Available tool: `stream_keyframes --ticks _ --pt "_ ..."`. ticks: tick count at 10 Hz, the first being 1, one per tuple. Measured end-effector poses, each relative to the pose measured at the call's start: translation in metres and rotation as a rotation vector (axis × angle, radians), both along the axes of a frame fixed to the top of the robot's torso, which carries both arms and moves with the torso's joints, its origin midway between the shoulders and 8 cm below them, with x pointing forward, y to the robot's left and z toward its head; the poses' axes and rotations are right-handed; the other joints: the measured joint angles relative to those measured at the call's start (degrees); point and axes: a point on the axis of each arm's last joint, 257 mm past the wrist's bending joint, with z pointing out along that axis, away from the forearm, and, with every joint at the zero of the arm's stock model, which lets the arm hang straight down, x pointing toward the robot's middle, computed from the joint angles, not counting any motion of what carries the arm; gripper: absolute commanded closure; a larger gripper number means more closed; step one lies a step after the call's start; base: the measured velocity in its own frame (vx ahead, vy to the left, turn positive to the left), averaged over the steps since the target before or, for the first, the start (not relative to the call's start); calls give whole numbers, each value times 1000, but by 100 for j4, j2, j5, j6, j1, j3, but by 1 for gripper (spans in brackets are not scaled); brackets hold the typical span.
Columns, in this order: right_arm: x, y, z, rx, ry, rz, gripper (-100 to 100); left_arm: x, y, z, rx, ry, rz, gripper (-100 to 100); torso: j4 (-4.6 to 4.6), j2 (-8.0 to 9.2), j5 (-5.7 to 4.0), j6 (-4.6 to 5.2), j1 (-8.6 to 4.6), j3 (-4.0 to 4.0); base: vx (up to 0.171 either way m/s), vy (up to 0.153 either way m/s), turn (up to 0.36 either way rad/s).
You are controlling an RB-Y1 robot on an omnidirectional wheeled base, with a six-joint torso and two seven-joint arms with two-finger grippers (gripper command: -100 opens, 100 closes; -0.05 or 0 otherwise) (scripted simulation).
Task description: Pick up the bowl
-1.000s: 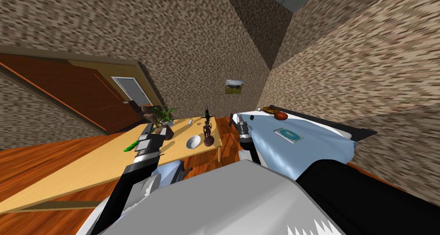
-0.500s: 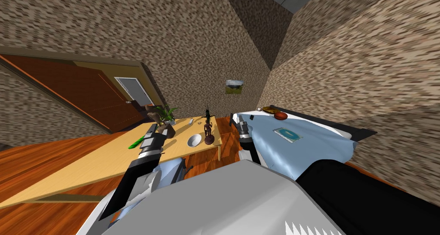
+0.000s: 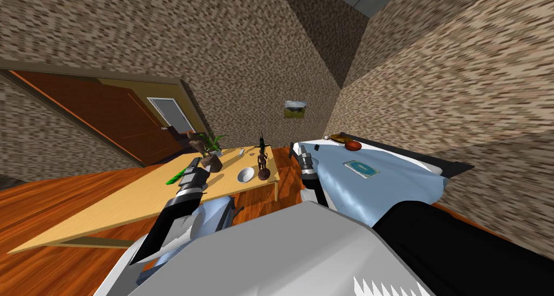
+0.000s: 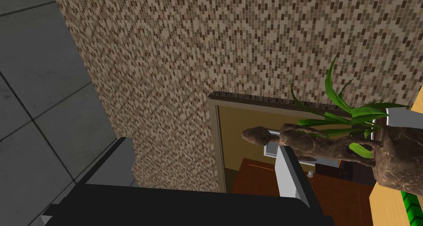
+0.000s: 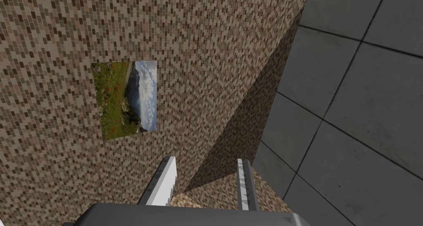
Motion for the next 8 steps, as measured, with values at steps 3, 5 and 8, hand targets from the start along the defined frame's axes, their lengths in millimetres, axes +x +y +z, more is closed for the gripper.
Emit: stream_keyframes --ticks 3,5,8 --pt "0 0 0 0 0 0 0 11 11 -17 -23 67 27 -100 -1 -3 0 1 -1 -2 -29 4 7" --pt "0 0 0 0 0 0 0 17 22 -34 -41 124 46 -100 -2 -6 0 0 -2 -4 -23 0 7" --pt "0 0 0 0 0 0 0 27 30 -57 -69 204 71 -100 -2 -9 -1 0 -4 -5 -16 -3 3"
